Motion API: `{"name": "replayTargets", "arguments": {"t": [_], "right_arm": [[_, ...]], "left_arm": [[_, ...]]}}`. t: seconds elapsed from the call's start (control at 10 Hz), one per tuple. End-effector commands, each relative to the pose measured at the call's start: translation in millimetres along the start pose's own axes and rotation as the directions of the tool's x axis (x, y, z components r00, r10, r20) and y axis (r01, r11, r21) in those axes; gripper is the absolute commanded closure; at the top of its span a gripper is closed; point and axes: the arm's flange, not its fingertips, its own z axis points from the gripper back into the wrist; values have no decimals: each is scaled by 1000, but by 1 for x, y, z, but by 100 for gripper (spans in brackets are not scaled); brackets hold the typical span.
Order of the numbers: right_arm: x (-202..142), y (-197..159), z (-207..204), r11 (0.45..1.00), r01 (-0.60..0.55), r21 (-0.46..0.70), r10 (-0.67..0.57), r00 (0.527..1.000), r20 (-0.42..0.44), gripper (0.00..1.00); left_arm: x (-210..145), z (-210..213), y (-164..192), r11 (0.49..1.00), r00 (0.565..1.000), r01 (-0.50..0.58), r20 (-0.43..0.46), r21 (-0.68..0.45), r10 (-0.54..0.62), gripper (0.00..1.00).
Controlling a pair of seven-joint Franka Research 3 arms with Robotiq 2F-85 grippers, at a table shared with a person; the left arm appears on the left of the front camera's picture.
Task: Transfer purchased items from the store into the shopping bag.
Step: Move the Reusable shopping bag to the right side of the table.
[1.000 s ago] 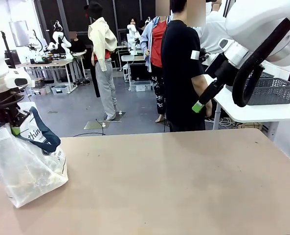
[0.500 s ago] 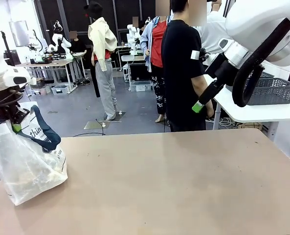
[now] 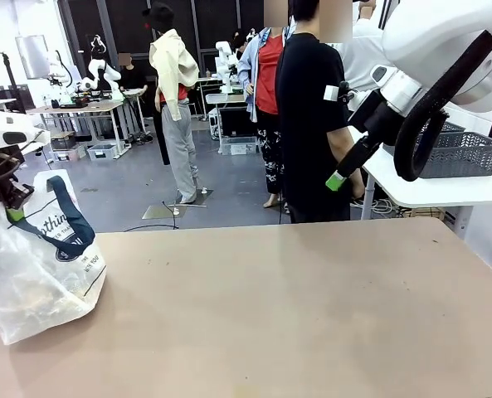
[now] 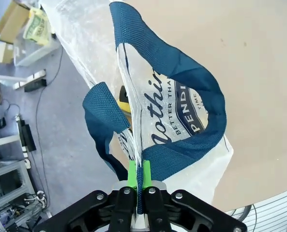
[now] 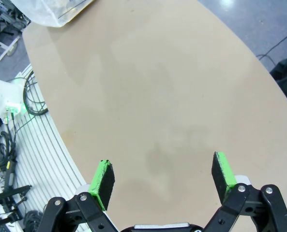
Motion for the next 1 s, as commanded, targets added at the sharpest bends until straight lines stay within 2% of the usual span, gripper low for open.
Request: {"name": "replayTargets", "arguments": {"t": [0.0,0.1,0.2,0.8,0.9], "right_arm": [[1,0,-1,1000,17,4,-17,1000,-1,0],[1,0,-1,1000,17,4,-17,1000,-1,0],[1,0,-1,1000,17,4,-17,1000,-1,0],[1,0,-1,1000,17,4,-17,1000,-1,0],[1,0,-1,1000,17,4,-17,1000,-1,0]], "left_arm": [[-9,2,10,999,999,41,23,5,-41,100],[-7,1,5,998,998,63,4,31,-63,100],[-2,0,4,1000,1000,12,0,-1,-12,100],[-3,-2,3,1000,1000,26,-4,-3,-26,100],[-2,3,3,1000,1000,19,-2,-8,-19,80]]}}
